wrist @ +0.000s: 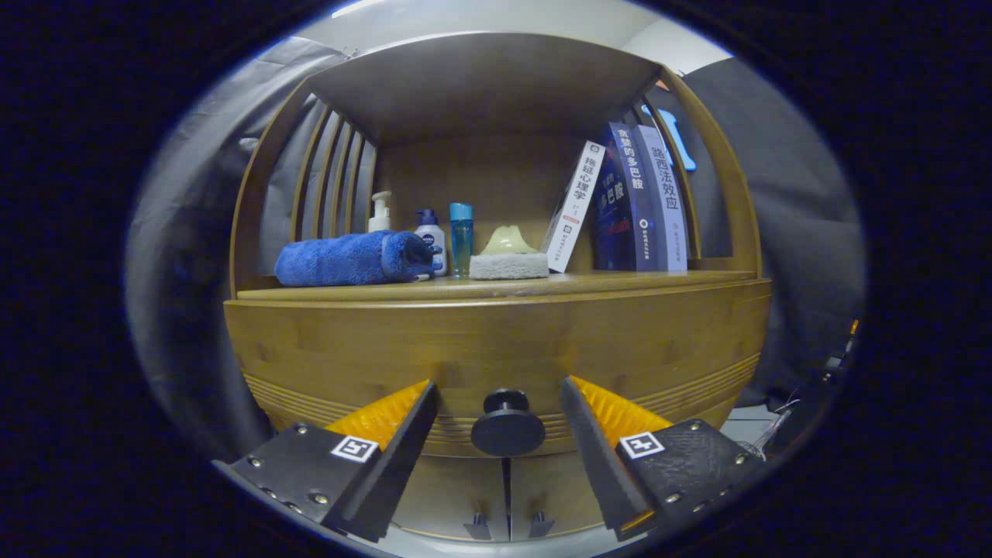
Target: Pull open the drawer, take out the items inside it, and place them on the countertop above the cabinet.
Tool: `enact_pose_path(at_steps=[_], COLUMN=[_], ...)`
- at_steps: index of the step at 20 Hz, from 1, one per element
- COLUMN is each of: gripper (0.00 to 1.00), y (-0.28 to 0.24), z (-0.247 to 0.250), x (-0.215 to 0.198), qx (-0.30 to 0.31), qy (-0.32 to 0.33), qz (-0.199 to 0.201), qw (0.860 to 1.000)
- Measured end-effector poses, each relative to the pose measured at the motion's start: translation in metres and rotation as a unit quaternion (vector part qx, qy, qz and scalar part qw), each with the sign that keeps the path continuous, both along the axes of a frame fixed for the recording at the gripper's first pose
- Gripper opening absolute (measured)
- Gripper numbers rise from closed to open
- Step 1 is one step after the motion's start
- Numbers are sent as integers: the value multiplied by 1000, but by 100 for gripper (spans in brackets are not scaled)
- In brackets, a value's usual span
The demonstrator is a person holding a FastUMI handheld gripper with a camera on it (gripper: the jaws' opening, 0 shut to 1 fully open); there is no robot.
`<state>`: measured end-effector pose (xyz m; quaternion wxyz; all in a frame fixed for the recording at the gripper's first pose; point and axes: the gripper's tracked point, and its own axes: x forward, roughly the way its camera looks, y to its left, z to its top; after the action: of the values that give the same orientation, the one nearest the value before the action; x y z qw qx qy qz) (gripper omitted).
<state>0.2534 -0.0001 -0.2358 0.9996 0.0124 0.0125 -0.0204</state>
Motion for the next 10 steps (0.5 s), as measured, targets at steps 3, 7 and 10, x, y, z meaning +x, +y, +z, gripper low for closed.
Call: enact_pose_path(at_steps=[3,7,10], gripper=[98,98,98], y=[-1,-1,3], z=[0,1,3], x=[3,3,2], qx=[5,9,13], qy=[-1,3,3], qz=[1,3,18], qw=[1000,1000,1000])
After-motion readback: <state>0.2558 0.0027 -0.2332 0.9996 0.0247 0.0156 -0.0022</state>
